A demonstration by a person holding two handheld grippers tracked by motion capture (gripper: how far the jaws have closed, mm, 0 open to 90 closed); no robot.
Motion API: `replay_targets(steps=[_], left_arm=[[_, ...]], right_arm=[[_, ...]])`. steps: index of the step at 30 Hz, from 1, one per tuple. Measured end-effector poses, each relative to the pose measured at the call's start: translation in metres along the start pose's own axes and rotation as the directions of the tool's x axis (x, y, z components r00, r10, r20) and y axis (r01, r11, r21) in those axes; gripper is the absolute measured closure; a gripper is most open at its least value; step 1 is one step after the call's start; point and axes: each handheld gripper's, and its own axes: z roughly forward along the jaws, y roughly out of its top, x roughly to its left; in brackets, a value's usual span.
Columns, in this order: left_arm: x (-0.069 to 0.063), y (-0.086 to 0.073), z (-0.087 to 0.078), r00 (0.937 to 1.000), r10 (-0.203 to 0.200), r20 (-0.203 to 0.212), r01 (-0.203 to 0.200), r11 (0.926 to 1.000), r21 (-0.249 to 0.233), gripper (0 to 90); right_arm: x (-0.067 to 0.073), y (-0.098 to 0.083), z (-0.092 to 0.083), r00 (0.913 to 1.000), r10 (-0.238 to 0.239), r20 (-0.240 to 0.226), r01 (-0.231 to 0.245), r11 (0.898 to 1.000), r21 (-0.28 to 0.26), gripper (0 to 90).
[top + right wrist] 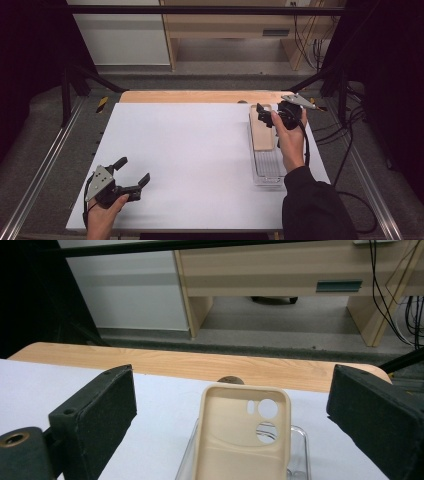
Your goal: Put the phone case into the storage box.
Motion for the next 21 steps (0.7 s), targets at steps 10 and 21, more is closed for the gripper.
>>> replay_targets(steps=[10,21], left_arm=[[-0.001,0.0,0.0,1.0,0.002,0.002,-0.002,1.0,-0.002,1.9],[-0.001,0.0,-0.002,1.0,0.001,0.001,-0.001,1.0,-0.006,1.8]], right_arm=[[0.008,0.003,-0.009,0.9976,-0.054,-0.044,0.051,0.997,-0.061,5.8],[0.014,0.004,-0.026,0.9939,-0.102,-0.042,0.096,0.987,-0.126,5.2]])
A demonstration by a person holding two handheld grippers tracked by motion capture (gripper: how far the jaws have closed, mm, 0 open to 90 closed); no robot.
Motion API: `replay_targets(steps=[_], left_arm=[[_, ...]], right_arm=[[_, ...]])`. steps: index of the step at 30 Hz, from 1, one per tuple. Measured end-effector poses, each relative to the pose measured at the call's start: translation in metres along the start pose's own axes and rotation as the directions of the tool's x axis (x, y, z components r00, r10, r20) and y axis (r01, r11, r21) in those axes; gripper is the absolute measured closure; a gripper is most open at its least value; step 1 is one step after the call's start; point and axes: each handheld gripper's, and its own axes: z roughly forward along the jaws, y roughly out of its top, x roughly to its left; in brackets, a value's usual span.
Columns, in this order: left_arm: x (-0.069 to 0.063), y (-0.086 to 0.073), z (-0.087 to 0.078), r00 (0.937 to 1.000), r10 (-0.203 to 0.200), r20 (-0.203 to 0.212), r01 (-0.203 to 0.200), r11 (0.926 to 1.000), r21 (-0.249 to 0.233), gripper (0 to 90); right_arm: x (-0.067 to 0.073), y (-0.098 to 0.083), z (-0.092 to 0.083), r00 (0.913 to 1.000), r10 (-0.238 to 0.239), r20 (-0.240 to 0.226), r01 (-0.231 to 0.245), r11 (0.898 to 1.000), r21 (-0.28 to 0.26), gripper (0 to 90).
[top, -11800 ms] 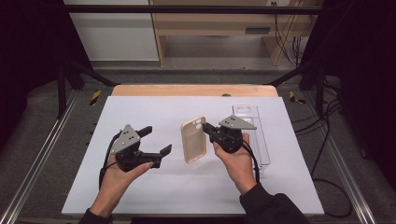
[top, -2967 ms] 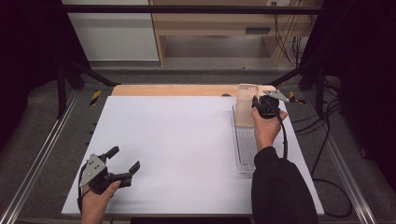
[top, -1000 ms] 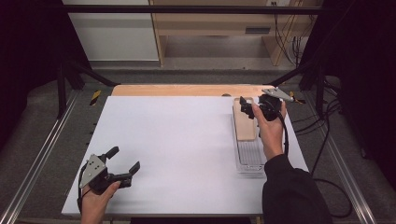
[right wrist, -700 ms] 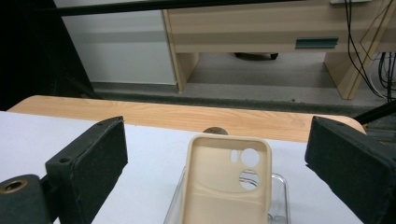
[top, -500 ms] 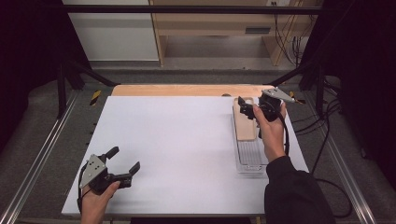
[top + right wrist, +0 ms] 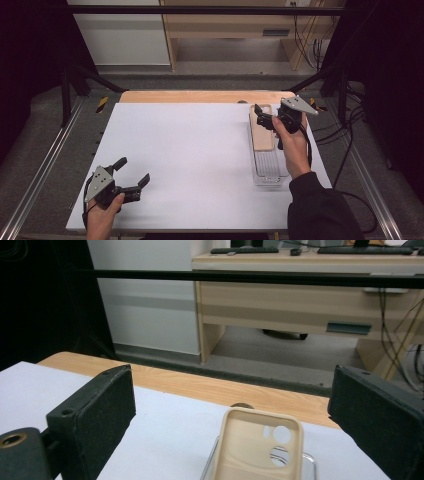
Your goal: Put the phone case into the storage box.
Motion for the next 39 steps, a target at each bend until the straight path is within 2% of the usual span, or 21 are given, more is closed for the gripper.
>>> replay_targets(steps=[7,16,28,32,39], left_arm=[[0.0,0.0,-0.003,1.0,-0.005,-0.004,0.005,1.0,-0.006,1.8],[0.0,-0.001,-0.016,0.9999,-0.009,-0.011,0.009,0.9998,-0.019,1.7],[0.007,-0.002,-0.032,0.9993,-0.027,-0.025,0.026,0.9986,-0.046,1.5],[0.008,-0.002,-0.033,0.999,-0.034,-0.03,0.033,0.9983,-0.049,1.5],[0.01,-0.003,-0.033,0.9987,-0.042,-0.029,0.04,0.9979,-0.051,1.5]], right_arm=[[0.001,0.005,-0.02,0.9999,0.001,0.015,-0.001,1.0,-0.021,4.7],[-0.008,0.003,-0.048,1.0,-0.002,0.008,0.003,0.999,-0.041,4.6],[-0.017,0.005,-0.08,1.0,-0.004,-0.001,0.004,0.995,-0.096,4.0],[-0.019,0.002,-0.09,1.0,-0.002,-0.007,0.002,0.994,-0.108,3.3],[-0.022,-0.009,-0.103,0.9998,-0.009,-0.019,0.007,0.995,-0.098,2.9]])
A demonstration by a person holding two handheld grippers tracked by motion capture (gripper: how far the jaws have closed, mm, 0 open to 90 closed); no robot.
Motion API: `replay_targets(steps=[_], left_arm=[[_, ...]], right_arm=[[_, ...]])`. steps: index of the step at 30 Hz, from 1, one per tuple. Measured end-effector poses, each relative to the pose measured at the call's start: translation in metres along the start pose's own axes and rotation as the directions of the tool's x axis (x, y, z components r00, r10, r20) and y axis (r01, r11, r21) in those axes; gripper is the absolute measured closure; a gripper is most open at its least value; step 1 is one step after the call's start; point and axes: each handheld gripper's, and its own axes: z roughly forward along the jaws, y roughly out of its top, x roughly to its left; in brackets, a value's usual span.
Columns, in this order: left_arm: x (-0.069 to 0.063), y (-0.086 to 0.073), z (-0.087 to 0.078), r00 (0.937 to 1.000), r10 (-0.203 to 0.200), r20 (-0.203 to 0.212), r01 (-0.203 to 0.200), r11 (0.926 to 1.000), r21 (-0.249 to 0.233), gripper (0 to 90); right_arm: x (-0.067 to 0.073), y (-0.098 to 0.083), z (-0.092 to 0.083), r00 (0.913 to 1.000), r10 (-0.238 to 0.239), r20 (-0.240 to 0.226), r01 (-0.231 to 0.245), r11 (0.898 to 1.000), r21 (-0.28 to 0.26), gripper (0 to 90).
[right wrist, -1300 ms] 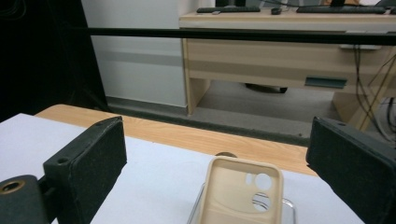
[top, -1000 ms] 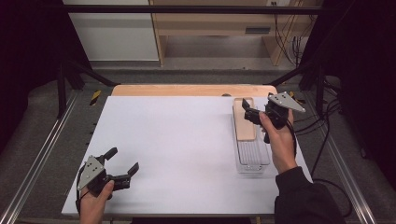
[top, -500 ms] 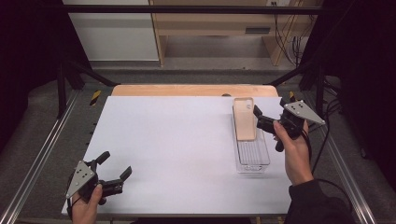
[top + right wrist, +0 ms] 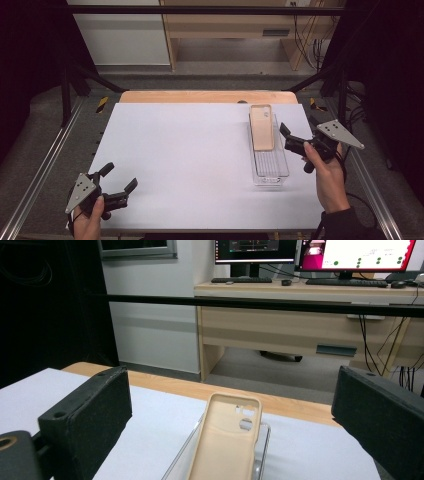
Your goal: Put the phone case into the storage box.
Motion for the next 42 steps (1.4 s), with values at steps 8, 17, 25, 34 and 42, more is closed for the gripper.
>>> replay_targets(steps=[8,17,25,34,42], left_arm=[[0.0,0.0,-0.001,1.0,0.006,-0.002,-0.006,1.0,0.003,1.5],[-0.001,0.0,-0.001,1.0,0.002,0.003,-0.002,1.0,-0.002,1.5],[0.002,0.0,-0.005,1.0,0.003,-0.004,-0.003,1.0,-0.008,1.5],[0.003,0.0,-0.007,1.0,0.0,-0.005,0.0,0.9999,-0.013,1.5],[0.004,0.0,-0.007,1.0,-0.004,-0.007,0.004,0.9999,-0.016,1.5]], right_arm=[[0.0,-0.012,-0.012,0.9995,-0.006,-0.03,0.007,1.0,0.007,2.0],[-0.004,-0.029,-0.025,0.9994,-0.017,-0.031,0.017,1.0,0.01,2.1],[-0.009,-0.046,-0.032,0.9992,-0.009,-0.04,0.009,1.0,0.012,2.5],[-0.01,-0.062,-0.038,0.9989,-0.024,-0.041,0.025,1.0,0.019,2.9],[-0.008,-0.076,-0.041,0.9986,-0.027,-0.045,0.028,0.999,0.018,3.2]])
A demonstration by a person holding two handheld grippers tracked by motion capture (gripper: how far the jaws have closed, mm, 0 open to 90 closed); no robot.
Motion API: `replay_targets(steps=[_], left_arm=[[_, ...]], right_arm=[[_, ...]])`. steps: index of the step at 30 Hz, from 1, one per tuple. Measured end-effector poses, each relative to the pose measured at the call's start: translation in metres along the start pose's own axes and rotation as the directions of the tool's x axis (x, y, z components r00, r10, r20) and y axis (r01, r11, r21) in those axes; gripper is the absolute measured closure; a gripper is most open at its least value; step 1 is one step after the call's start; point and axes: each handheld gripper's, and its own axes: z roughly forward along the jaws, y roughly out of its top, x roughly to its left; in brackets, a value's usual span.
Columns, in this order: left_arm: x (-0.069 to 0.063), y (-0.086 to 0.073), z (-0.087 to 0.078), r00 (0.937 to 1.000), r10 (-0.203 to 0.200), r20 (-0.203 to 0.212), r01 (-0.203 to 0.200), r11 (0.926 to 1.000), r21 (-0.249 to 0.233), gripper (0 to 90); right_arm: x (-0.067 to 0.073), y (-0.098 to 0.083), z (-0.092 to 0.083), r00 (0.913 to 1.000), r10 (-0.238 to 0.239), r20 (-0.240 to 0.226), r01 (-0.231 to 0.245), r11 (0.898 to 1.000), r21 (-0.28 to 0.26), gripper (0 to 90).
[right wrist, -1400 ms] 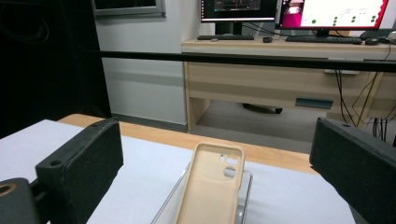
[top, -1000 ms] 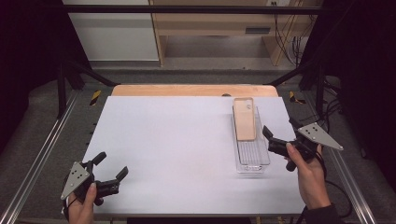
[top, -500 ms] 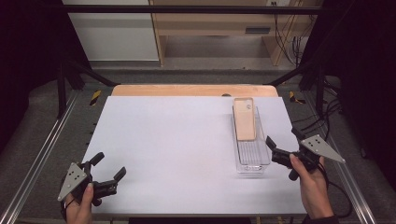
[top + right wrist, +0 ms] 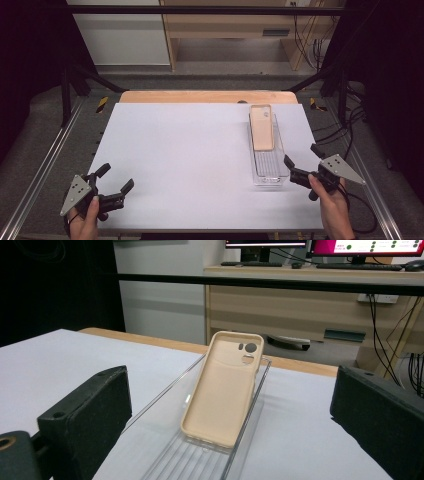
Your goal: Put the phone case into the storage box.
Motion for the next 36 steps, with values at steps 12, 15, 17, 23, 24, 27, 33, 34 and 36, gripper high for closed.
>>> replay_targets(steps=[12,15,17,23,24,27,33,34,36], left_arm=[[0.0,0.0,0.001,1.0,0.005,0.005,-0.005,1.0,0.001,1.5],[0.0,0.0,0.0,1.0,0.006,0.006,-0.006,1.0,-0.002,1.5],[0.0,0.0,0.001,0.9999,0.005,0.009,-0.005,1.0,-0.004,1.5],[-0.001,0.0,0.001,0.9999,0.008,0.016,-0.007,0.9999,-0.007,1.5],[-0.001,0.0,0.001,0.9998,0.011,0.016,-0.011,0.9999,-0.007,1.5],[-0.001,0.0,0.001,0.9997,0.012,0.019,-0.012,0.9999,-0.008,1.5],[-0.002,0.0,0.001,0.9996,0.011,0.027,-0.011,0.9998,-0.015,1.5],[-0.002,0.0,0.001,0.9996,0.006,0.029,-0.005,0.9998,-0.019,1.5],[-0.002,0.0,0.001,0.9995,0.002,0.03,-0.001,0.9998,-0.021,1.5]], right_arm=[[0.003,-0.017,-0.008,0.9999,-0.006,-0.009,0.006,1.0,-0.02,3.0],[0.003,-0.021,-0.009,0.9999,-0.01,-0.01,0.01,1.0,-0.025,2.9],[0.003,-0.023,-0.01,0.9998,-0.013,-0.013,0.013,0.999,-0.029,2.9],[0.008,-0.031,-0.012,0.9992,-0.029,-0.028,0.028,0.999,-0.037,2.9],[0.009,-0.032,-0.012,0.9988,-0.035,-0.033,0.034,0.999,-0.04,2.9],[0.012,-0.036,-0.012,0.9982,-0.037,-0.047,0.035,0.998,-0.047,2.9],[0.019,-0.042,-0.01,0.9953,-0.044,-0.086,0.04,0.998,-0.05,2.7],[0.02,-0.042,-0.009,0.9947,-0.046,-0.092,0.041,0.998,-0.054,2.7],[0.023,-0.043,-0.008,0.9933,-0.049,-0.105,0.043,0.997,-0.06,2.8]])
